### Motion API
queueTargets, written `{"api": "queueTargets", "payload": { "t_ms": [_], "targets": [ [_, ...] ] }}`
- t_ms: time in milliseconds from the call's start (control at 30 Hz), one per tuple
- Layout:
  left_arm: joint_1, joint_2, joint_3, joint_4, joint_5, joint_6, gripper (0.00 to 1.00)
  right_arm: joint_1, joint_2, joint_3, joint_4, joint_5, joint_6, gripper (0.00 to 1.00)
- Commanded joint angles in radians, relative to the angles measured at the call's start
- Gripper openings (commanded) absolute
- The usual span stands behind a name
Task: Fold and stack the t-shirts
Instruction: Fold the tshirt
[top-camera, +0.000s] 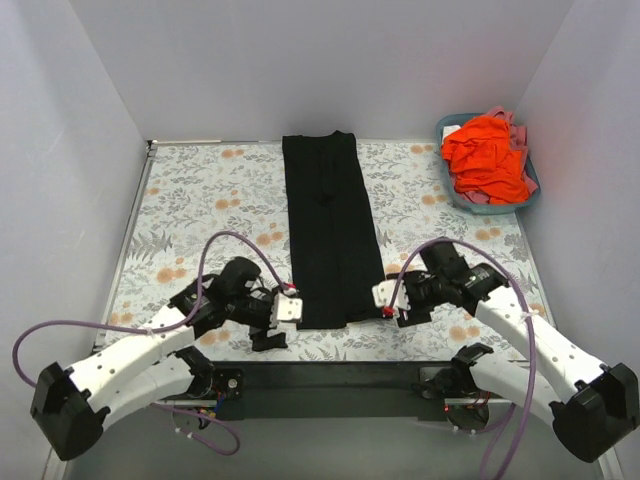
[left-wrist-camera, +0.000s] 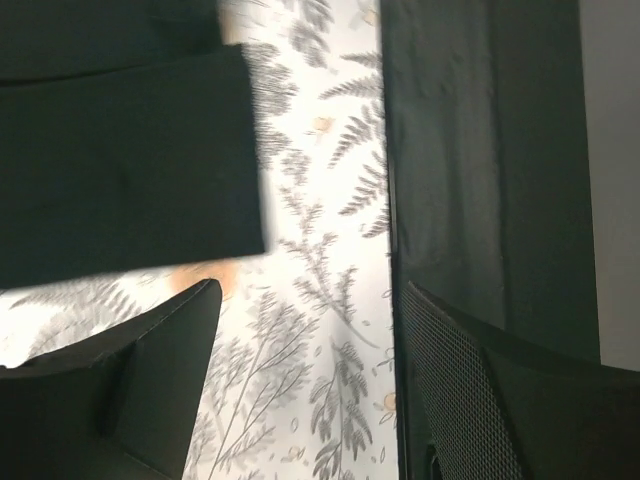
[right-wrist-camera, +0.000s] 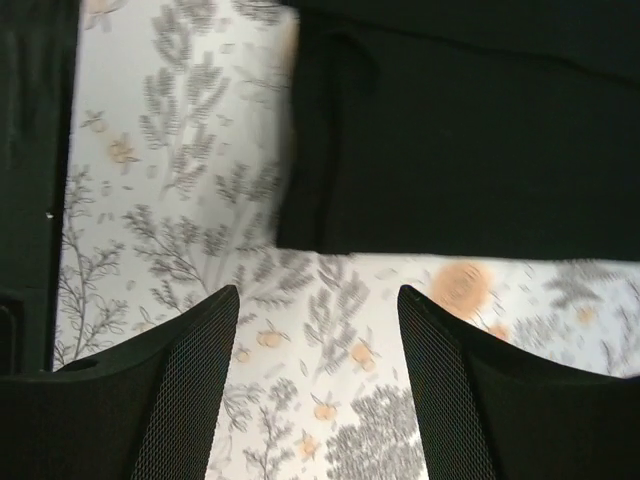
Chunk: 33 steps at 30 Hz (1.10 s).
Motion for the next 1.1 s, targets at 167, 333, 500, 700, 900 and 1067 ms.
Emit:
{"api": "queueTargets", "payload": {
  "t_ms": [167,333,500,700,900,1067],
  "targets": [
    [-0.265,0.129,-0.130,0.324,-0.218,-0.126,0.67,0.193,0.074,-0.190,0.288,0.075,-0.056,0.65],
    [-0.270,0.167,-0.140,0.386,-0.238,-0.135,0.67,0.193,0.128,-0.205,0.315,0.081,-0.071,0.59],
    [-0.270,0.152,-0.160,0.397,-0.238,-0.140,0.67,0.193,0.166,-0.219,0.340,0.091,-0.062,0.59],
    [-0.270,0.158,-0.177,0.403,-0.256,-0.120,0.66,0.187,0.218,-0.245,0.395,0.123,-0.047,0.56],
    [-0.270,0.179,-0.180,0.417,-0.258,-0.086,0.64,0.164,0.304,-0.219,0.383,0.131,-0.010,0.25],
    [-0.270,0.216,-0.191,0.473,-0.264,-0.047,0.53,0.162,0.289,-0.212,0.374,0.131,0.001,0.01]
  ]
}}
